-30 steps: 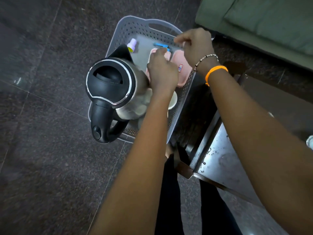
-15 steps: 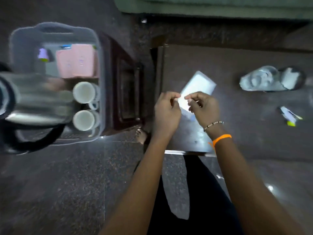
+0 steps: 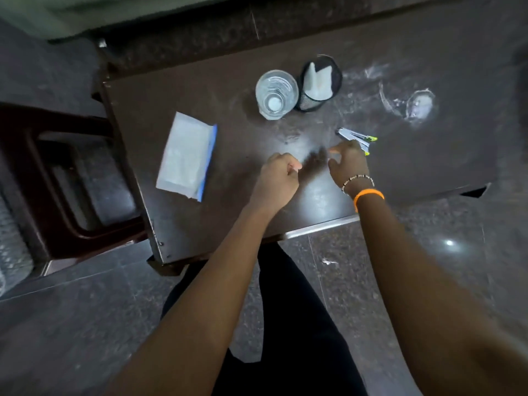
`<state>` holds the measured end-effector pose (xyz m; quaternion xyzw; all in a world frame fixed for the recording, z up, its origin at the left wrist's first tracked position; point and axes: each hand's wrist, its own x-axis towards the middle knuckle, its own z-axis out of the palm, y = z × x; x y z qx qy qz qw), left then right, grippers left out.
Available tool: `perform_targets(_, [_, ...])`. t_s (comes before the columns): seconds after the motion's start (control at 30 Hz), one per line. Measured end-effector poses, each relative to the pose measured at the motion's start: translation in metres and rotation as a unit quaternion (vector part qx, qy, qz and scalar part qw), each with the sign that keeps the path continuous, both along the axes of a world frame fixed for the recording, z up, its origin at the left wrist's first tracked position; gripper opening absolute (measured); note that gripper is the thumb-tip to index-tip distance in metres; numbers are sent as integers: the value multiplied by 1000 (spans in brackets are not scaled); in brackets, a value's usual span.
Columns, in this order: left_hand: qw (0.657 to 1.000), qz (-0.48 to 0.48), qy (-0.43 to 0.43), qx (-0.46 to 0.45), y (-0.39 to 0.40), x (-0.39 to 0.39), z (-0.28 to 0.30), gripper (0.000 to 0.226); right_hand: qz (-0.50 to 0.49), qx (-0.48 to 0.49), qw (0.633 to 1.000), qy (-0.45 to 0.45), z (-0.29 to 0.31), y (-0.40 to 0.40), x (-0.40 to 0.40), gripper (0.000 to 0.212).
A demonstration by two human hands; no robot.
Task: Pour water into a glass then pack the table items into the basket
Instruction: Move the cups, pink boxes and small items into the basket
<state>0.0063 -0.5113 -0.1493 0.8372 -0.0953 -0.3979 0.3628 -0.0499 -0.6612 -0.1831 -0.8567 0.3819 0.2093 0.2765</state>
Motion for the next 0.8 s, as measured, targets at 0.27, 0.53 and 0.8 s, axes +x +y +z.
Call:
perform_targets(0.27, [997,-69,0,35,-32,-8,-22,29,187,-82,969,142,-48,-53,11,55])
perform_targets(0.53, [999,-16,24,37,-18,3,-25,27,191,-35,975,109,-52,-43,18,44])
perform_targets(0.8, [985,170,1,24,48,27,-15,27,-97,288,939,-158,-7,72,38,26])
